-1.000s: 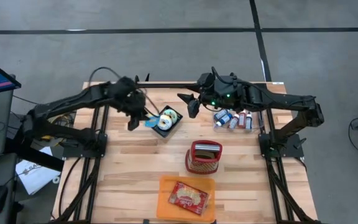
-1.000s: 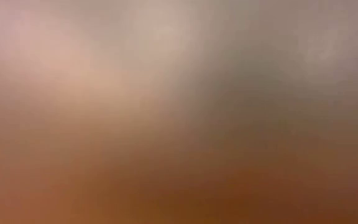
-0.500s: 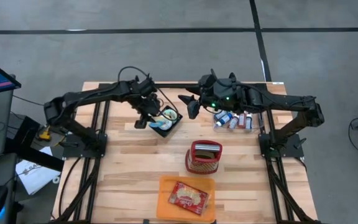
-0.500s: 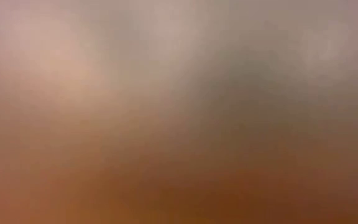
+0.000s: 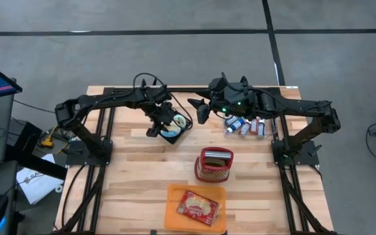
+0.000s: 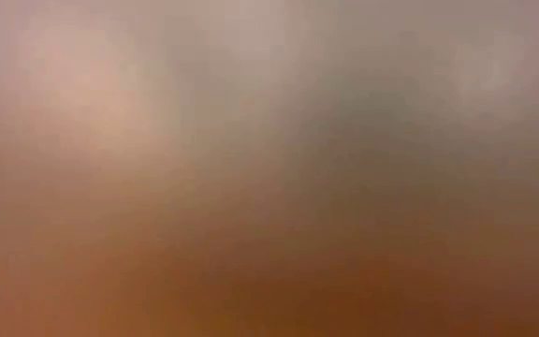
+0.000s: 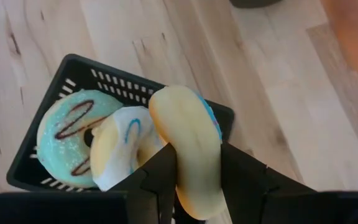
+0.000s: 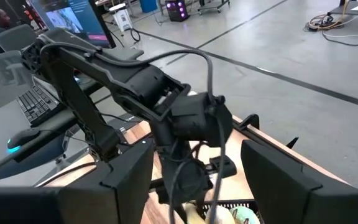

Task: Pick & Place Food Item
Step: Put the blue donut into the black bin

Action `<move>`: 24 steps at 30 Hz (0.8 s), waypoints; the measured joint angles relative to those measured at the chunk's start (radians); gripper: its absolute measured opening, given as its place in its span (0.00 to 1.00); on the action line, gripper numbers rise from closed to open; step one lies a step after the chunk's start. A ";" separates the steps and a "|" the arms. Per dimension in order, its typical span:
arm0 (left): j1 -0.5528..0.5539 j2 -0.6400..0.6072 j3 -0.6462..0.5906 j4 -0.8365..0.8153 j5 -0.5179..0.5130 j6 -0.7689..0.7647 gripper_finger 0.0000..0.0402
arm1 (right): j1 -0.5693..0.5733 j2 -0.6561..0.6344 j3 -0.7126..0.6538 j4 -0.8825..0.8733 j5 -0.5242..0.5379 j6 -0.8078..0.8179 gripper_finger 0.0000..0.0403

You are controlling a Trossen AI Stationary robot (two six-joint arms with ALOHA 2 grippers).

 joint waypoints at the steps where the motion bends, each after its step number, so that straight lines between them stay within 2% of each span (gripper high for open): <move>1: 0.000 0.010 0.000 0.010 0.000 0.000 0.26 | 0.000 0.000 0.000 -0.001 0.000 0.001 0.58; 10: 0.005 0.083 0.000 0.041 -0.001 0.019 0.27 | 0.019 0.000 0.000 -0.021 0.023 0.016 0.58; 14: 0.028 0.101 -0.001 0.067 -0.047 0.003 0.29 | 0.021 0.000 0.000 -0.024 0.022 0.025 0.58; 18: 0.043 0.079 -0.001 0.082 -0.087 -0.011 0.37 | 0.026 0.000 0.000 -0.031 0.023 0.031 0.58; 24: 0.051 0.031 -0.001 0.093 -0.129 -0.018 0.57 | 0.034 0.000 0.000 -0.042 0.022 0.034 0.58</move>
